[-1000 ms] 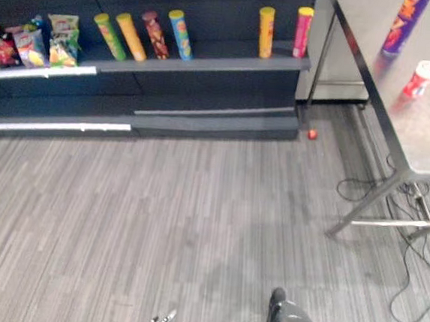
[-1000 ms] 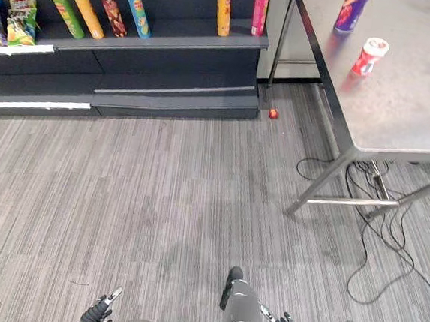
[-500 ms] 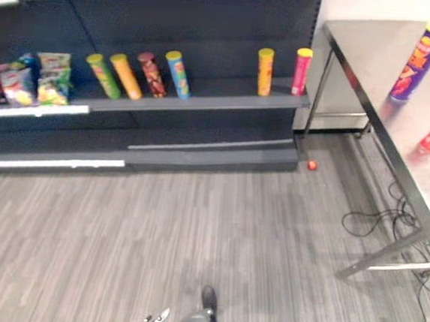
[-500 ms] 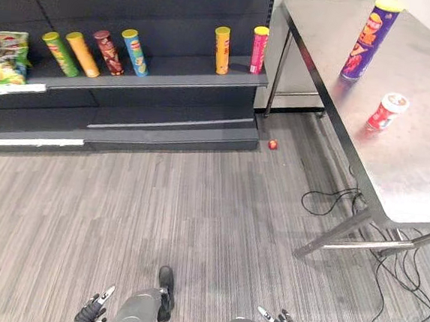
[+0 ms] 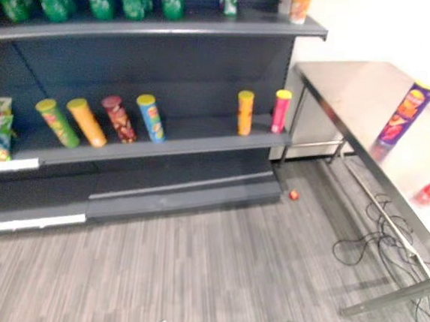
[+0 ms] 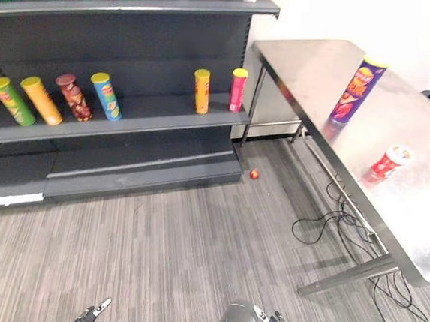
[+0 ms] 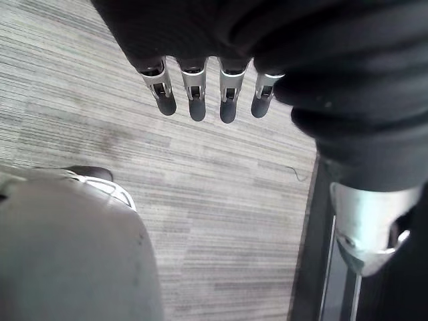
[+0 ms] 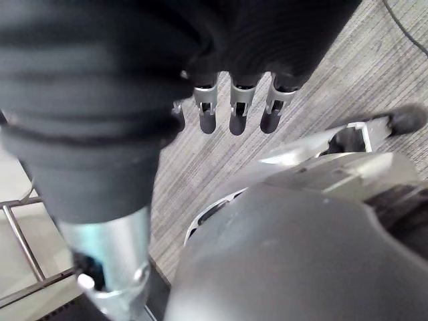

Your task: Put the gum and the chips on the shelf.

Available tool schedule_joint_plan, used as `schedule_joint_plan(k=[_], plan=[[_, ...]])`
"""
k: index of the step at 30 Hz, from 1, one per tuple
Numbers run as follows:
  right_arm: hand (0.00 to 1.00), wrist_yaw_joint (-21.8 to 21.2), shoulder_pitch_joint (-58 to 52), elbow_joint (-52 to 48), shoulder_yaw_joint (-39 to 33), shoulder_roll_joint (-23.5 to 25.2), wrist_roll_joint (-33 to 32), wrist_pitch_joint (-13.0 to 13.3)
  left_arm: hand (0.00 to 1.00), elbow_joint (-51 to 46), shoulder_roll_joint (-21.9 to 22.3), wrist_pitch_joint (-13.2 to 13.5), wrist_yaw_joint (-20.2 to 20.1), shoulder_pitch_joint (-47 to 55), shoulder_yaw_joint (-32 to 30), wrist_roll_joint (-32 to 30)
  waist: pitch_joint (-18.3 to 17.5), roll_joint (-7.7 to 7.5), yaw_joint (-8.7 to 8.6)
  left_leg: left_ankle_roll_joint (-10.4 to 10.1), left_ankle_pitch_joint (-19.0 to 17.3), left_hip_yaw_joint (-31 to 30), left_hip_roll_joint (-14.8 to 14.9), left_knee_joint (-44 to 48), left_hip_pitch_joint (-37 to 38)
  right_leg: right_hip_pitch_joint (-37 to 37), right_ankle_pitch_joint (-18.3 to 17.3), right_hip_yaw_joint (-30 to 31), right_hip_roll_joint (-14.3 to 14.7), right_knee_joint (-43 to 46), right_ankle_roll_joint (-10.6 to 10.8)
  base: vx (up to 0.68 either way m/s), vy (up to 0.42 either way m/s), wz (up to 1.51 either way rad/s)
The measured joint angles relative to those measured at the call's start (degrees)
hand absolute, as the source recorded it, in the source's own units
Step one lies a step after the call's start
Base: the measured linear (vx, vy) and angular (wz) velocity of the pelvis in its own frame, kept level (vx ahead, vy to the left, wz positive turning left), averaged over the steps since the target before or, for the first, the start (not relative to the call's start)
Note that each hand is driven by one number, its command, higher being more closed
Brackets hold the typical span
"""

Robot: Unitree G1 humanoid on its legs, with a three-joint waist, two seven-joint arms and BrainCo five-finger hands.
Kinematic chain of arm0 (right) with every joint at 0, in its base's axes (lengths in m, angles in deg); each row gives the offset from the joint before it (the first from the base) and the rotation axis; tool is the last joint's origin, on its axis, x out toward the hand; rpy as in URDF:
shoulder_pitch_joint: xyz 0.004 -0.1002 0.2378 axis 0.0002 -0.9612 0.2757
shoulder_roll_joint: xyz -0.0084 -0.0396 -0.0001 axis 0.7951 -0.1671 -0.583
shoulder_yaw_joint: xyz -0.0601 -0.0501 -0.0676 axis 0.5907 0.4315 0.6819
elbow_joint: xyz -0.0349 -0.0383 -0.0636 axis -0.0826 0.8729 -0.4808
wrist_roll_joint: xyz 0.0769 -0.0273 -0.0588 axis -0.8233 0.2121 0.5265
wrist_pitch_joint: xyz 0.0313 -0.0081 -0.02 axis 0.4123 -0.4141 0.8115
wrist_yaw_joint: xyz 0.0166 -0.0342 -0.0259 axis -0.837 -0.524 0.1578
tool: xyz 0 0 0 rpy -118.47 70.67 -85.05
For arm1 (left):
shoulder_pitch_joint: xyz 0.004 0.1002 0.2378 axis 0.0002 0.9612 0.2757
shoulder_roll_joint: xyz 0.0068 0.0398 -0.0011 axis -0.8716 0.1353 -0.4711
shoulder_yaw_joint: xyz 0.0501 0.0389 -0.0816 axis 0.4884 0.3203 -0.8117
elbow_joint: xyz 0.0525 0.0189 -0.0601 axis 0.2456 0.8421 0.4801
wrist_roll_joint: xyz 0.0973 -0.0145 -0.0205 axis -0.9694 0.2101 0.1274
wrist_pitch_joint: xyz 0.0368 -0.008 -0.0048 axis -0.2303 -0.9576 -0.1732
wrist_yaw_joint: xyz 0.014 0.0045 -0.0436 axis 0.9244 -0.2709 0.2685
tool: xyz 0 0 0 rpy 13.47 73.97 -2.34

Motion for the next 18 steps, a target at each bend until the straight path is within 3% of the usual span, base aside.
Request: schedule_joint_plan(k=[1,3,4,5,6,10,12,18], plan=[[0.0,0.05,0.1,-0.1,-0.2,0.11,0.0,0.0,0.0,-0.01,0.12,-0.01,-0.01,-0.02,-0.37,-0.01,0.05,0.01,-0.01,-0.34,-0.34,-0.05,0.24,-0.25,0.35,-0.6,0.0,-1.27,0.5,-3.67,-0.01,0.29,-0.082,0.07],[0.0,0.32,-0.34,-0.08,-0.42,0.26,-0.01,-0.06,0.0,-0.03,0.5,-0.34,-0.07,0.18,-1.62,-0.45,0.22,0.34,0.01,-1.61,-1.12,-0.33,1.62,-0.29,1.02,-0.71,1.81,-4.29,2.84,-22.55,1.64,0.32,-0.159,0.18],[0.0,0.35,-0.4,-0.08,-0.41,0.31,-0.01,-0.06,0.0,-0.02,0.5,-0.37,-0.1,0.34,-1.93,-0.89,0.23,0.33,0.02,-2.12,-1.43,-0.5,1.81,-0.28,1.15,-0.53,3.3,-4.3,3.38,-27.46,1.58,0.34,-0.202,0.19],[0.0,0.37,-0.91,-0.07,-0.43,0.54,0.0,-0.05,0.0,0.0,0.51,-0.36,-0.17,0.67,-2.69,-1.31,0.45,-0.07,0.12,-3.46,-2.21,-1.69,1.73,-0.28,1.88,0.42,10.02,-4.04,4.23,-34.57,1.12,0.34,-0.221,0.11],[0.0,0.38,-1.07,0.06,-0.47,-0.03,0.04,-0.1,0.0,0.42,1.5,-0.43,-0.16,0.54,-3.99,-1.47,0.66,1.35,0.19,-4.75,-2.92,-2.12,3.4,-0.2,2.92,1.25,12.66,-4.66,5.39,-34.07,-1.73,0.34,-0.218,0.06],[0.0,0.43,-0.34,0.06,-0.36,-1.55,0.04,-0.07,0.0,0.51,3.78,-0.43,-0.44,0.63,-5.39,-1.47,0.68,4.0,0.13,-8.24,0.02,-2.75,5.83,0.64,2.68,1.12,7.29,-5.76,7.49,-32.66,-2.32,0.32,-0.258,0.01],[0.0,0.43,-0.45,0.13,-0.18,-1.54,0.0,-0.08,0.0,0.48,3.79,-0.41,-0.63,0.62,-5.25,-1.49,0.71,3.8,0.02,-9.21,2.99,-5.09,6.88,2.38,1.87,2.84,5.65,-6.87,7.91,-33.42,-2.6,0.26,-0.256,0.14],[0.0,0.45,-0.23,0.61,1.39,-2.12,-0.04,-0.08,0.0,0.5,3.7,-0.48,-0.8,0.27,-5.16,-1.65,0.44,3.75,0.07,-10.35,7.28,-6.72,8.1,1.95,0.39,3.25,4.83,-8.52,9.05,-35.81,-3.28,0.14,-0.105,0.12]])
